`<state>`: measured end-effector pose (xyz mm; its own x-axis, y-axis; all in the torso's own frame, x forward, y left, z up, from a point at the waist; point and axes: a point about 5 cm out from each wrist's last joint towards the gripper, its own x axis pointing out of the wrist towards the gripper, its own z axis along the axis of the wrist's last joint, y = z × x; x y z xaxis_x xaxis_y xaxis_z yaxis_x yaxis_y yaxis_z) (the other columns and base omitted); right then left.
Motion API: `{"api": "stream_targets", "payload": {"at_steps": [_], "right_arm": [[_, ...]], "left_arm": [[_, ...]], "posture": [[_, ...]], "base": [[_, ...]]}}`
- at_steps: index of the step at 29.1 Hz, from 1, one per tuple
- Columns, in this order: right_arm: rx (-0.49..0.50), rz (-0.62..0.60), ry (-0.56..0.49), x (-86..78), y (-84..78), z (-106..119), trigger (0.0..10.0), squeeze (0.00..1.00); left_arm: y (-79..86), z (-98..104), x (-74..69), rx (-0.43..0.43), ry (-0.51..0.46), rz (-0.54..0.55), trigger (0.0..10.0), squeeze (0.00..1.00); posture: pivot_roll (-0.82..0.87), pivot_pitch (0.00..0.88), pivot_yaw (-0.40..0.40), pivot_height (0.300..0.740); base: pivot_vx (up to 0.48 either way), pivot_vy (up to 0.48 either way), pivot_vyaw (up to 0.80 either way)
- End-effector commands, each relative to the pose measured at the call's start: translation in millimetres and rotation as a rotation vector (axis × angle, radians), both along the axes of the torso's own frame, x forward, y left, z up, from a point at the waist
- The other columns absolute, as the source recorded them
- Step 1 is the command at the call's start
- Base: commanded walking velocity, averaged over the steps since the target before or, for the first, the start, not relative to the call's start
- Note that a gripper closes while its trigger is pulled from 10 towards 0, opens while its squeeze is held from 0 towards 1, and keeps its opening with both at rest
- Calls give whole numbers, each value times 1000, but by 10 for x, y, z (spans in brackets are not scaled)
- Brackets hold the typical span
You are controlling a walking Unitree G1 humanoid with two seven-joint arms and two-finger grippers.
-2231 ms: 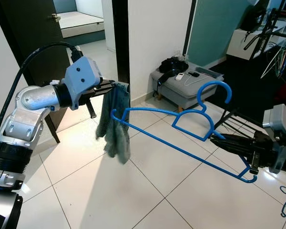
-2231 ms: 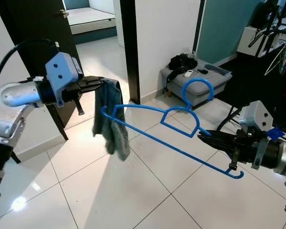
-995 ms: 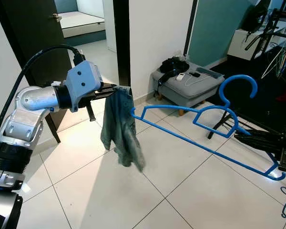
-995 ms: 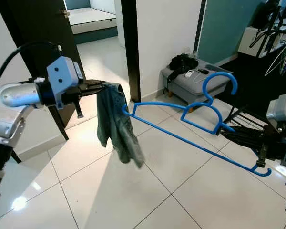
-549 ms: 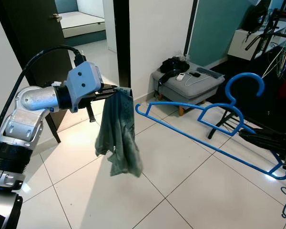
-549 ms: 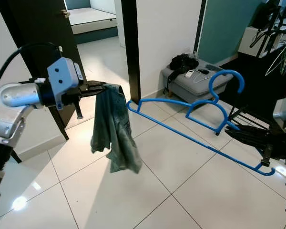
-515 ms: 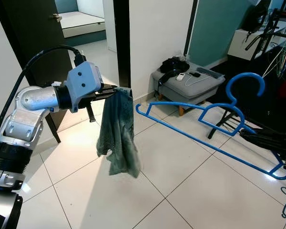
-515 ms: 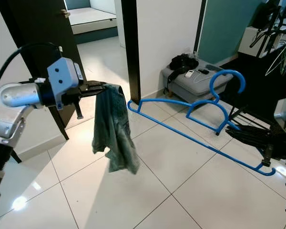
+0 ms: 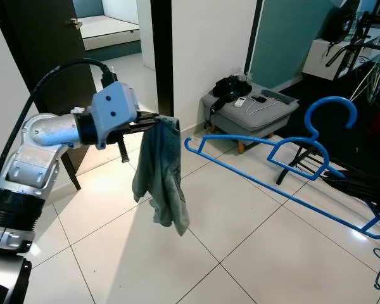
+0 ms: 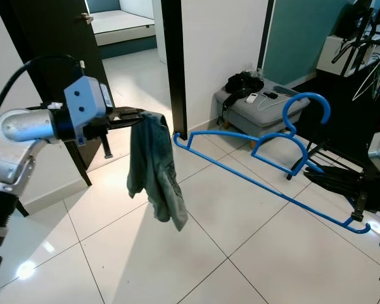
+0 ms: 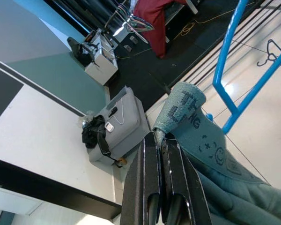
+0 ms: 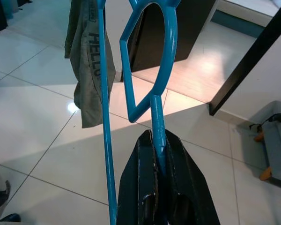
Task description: Hang hanger
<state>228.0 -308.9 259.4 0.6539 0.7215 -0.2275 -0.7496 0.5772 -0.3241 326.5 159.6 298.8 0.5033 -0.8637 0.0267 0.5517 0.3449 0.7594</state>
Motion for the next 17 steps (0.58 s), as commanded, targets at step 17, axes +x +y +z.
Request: {"api": "stream_targets", "payload": {"at_steps": [17], "right_arm": [[-5,59,-5,29,132,-13,10000,0]], "left_arm": [[-97,-30,-45,-3,16,-51,10000,0]], "posture": [[-84,0,19,740]], "base": [[0,0,0]]}}
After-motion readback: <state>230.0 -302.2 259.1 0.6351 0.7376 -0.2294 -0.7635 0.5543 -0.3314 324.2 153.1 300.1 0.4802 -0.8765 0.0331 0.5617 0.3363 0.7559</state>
